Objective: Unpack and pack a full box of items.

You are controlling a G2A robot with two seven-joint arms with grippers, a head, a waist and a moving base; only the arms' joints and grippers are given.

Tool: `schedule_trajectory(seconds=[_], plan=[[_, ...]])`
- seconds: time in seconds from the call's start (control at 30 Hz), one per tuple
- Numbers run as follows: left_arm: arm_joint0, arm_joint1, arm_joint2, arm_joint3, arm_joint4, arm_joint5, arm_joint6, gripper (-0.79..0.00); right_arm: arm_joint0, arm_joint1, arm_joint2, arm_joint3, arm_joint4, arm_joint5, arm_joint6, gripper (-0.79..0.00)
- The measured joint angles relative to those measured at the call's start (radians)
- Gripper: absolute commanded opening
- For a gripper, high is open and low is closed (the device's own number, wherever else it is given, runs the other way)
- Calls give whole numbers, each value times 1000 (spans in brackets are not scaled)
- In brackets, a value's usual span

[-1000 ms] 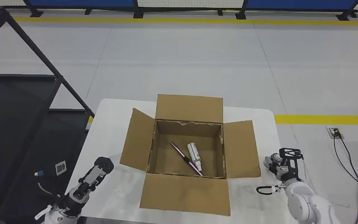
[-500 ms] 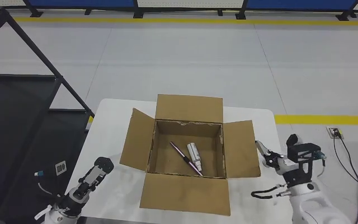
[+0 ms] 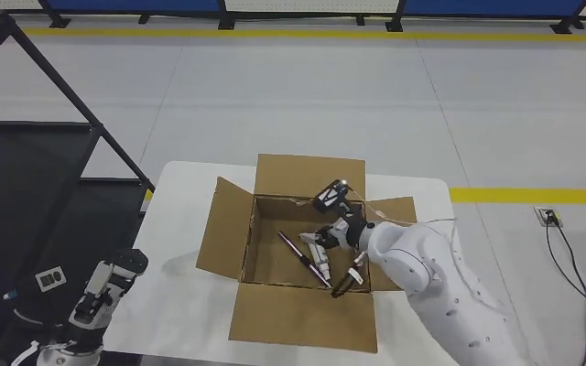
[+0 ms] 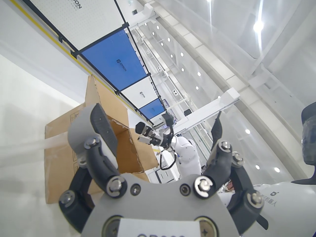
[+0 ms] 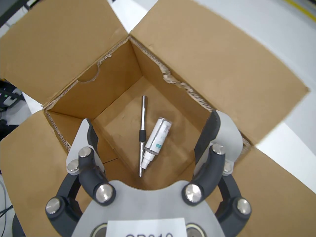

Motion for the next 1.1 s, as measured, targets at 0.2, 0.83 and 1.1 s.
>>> schedule_trajectory(seconds=[0.2, 0.83, 1.1], plan=[[-1, 1, -4, 2, -3, 2, 0, 0, 154, -68, -173, 307, 91, 21, 32, 0], [-1, 1, -4, 1, -3, 2, 0, 0, 233, -192, -356, 600, -5, 303, 12, -379], [-1, 1, -4, 1, -3, 2, 0, 0, 240, -215, -357, 644, -5, 295, 17, -434]])
